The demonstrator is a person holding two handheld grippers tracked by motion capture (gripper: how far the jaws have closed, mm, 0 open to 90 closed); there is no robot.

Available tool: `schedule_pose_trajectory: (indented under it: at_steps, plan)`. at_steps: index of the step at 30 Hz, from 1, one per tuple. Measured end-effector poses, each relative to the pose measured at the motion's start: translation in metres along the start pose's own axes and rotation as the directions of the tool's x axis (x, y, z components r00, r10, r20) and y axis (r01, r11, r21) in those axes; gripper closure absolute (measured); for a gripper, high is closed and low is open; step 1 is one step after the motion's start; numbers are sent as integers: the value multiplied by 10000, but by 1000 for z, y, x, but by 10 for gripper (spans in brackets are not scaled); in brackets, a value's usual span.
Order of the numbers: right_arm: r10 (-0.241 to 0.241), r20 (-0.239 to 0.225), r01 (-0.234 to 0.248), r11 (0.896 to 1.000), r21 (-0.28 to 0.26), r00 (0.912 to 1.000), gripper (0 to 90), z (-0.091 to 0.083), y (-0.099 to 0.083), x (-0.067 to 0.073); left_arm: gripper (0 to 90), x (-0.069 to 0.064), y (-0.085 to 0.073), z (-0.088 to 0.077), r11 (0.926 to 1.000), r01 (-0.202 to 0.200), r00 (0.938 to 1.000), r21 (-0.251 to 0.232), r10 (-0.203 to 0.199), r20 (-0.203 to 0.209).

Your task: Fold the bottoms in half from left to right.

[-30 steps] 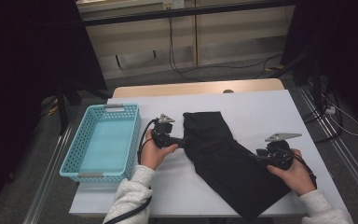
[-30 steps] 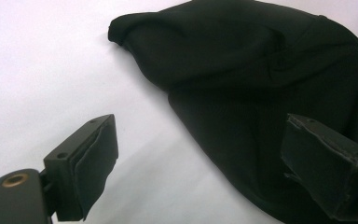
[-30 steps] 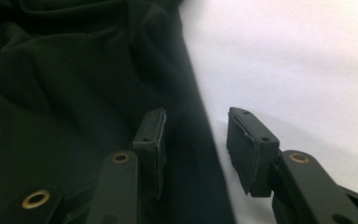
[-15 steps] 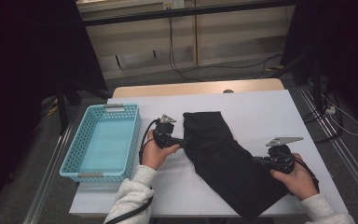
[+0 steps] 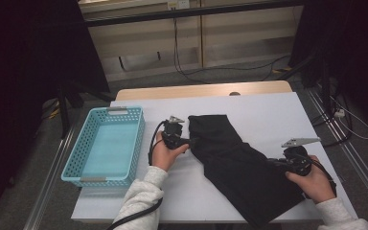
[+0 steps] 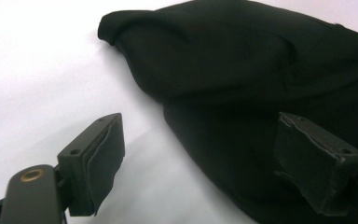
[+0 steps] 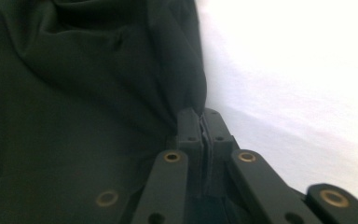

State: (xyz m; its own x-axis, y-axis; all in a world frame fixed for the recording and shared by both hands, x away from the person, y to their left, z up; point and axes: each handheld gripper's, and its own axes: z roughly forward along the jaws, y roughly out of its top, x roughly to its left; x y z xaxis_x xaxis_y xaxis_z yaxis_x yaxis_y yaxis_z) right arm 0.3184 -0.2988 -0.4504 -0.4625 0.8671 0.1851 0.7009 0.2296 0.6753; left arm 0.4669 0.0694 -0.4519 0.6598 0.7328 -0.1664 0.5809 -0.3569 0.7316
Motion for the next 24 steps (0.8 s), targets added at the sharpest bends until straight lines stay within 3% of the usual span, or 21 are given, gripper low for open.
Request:
schedule_pose_trajectory:
  at_steps: [3,5,6,8,12,13,16,18,19,21,24]
  plan:
    - [-83,-93,82,9999,-64,9999,733,1,0,3,271,3,1,7,10000,30,9998,82,-28,-184]
    - [-33,-58,31,9998,-198,10000,640,0,1,4,365,6,1,11,9999,55,10000,146,-55,-46]
    - [-68,-87,66,9996,-277,9999,633,-1,1,4,367,6,1,12,9998,193,9998,89,-192,-42]
    - [-99,-28,98,9992,-382,9999,591,-3,2,4,416,6,2,14,9999,44,9999,130,-43,-108]
    - [-123,-39,122,9989,-455,9999,561,-4,1,4,486,5,6,17,9996,120,9999,264,-120,16]
    - [-124,-11,124,9988,-466,9999,558,-5,1,3,508,3,6,19,9994,325,9995,154,-324,-16]
    - [-99,-6,98,9984,-552,10000,551,-6,1,3,585,1,6,20,9995,293,9995,124,-291,-113]
    - [-128,11,128,9981,-600,9999,546,-7,1,3,711,3,5,19,9980,605,9980,180,-608,161]
    - [-136,3,136,9981,-606,9999,546,-7,1,4,750,3,4,20,9974,720,9973,50,-721,140]
    - [-161,40,163,9979,-630,9999,545,-7,1,4,825,6,4,18,9963,824,9956,258,-835,426]
    - [-199,37,201,9976,-668,9998,545,-7,2,5,866,8,4,16,9944,1022,9936,263,-1034,466]
